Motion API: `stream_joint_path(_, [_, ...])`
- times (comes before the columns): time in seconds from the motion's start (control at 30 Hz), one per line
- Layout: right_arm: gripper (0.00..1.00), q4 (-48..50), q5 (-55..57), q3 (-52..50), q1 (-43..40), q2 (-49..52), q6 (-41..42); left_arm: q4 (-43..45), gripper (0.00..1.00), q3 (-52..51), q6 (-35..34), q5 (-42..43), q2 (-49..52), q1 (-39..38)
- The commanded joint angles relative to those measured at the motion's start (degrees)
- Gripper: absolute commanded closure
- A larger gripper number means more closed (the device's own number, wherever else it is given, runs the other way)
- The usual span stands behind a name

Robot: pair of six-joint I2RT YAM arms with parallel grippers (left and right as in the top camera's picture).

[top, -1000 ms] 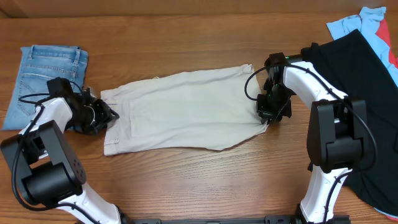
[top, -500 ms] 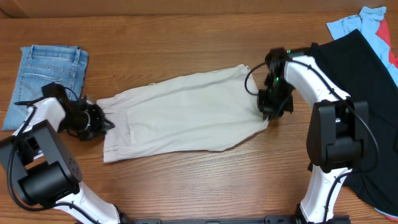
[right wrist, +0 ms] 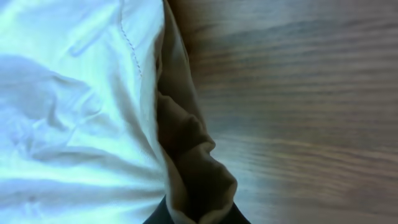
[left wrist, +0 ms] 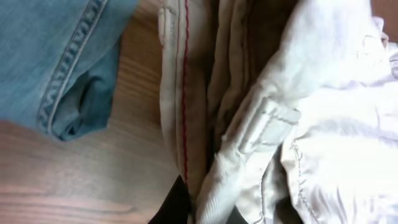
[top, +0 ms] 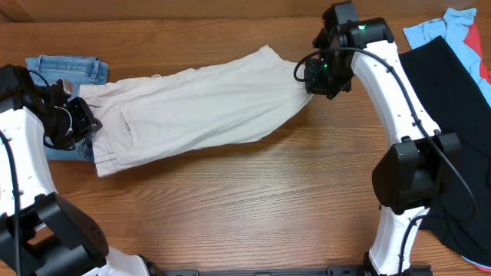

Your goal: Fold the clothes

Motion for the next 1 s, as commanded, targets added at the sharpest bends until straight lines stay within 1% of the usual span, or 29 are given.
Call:
stream_joint_path(0.0, [0.90, -2.29, 2.80, 0.87, -0.57, -0.59, -0.66, -0.15, 0.96, 1.18, 1.46, -4.28, -0.81, 1.22])
stream_joint_path(0.1, [0.89, -5.95, 5.51, 0.87, -0.68, -0.59, -0.66, 0.02, 0.96, 1.18, 1.46, -4.63, -0.81, 1.22])
stream_joint_path(0.13, [0.87, -7.21, 6.97, 0.87, -0.68, -0.59, -0.66, 0.02, 0.96, 1.18, 1.49, -4.63, -0.81, 1.20])
stream_joint_path(0.17, [0.83, -8.31, 8.26, 0.85, -0.68, -0.59, -0.66, 0.02, 0.96, 1.18, 1.49, -4.63, -0.81, 1.20])
stream_joint_path(0.23, [0.70, -10.47, 10.93, 0.87, -0.68, -0.59, -0.66, 0.00, 0.96, 1.18, 1.49, -4.66, -0.81, 1.20])
stream_joint_path(0.27, [0.68, -11.13, 11.74, 0.87, -0.68, -0.59, -0.66, 0.00, 0.96, 1.18, 1.49, -4.63, -0.81, 1.20])
stream_joint_path(0.47, [0.69, -11.87, 12.22, 0.87, -0.68, -0.59, -0.22, -0.24, 0.96, 1.18, 1.49, -6.58, -0.81, 1.18])
stream_joint_path(0.53, [0.69, -10.67, 9.18, 0.87, -0.31, -0.59, -0.57, -0.20, 0.96, 1.18, 1.49, -6.56, -0.81, 1.18])
stream_joint_path(0.63, [0.76, -6.43, -2.03, 0.87, 1.55, -0.59, -4.07, -0.17, 0.96, 1.20, 1.46, -5.57, -0.81, 1.11])
stream_joint_path(0.73, [0.87, 1.53, -11.61, 0.85, 5.03, -0.59, -5.01, -0.22, 0.96, 1.31, 1.88, -3.19, -0.85, 1.05])
stream_joint_path(0.87, [0.92, 12.33, -15.26, 0.11, 11.13, -0.26, -4.68, -1.66, 0.96, 2.91, 1.88, -1.05, -0.87, 1.09])
stream_joint_path(0.97, [0.92, 17.79, -18.53, 0.09, 16.06, 1.05, -3.15, -3.98, 0.96, 5.60, 1.86, -0.85, -0.96, 1.09])
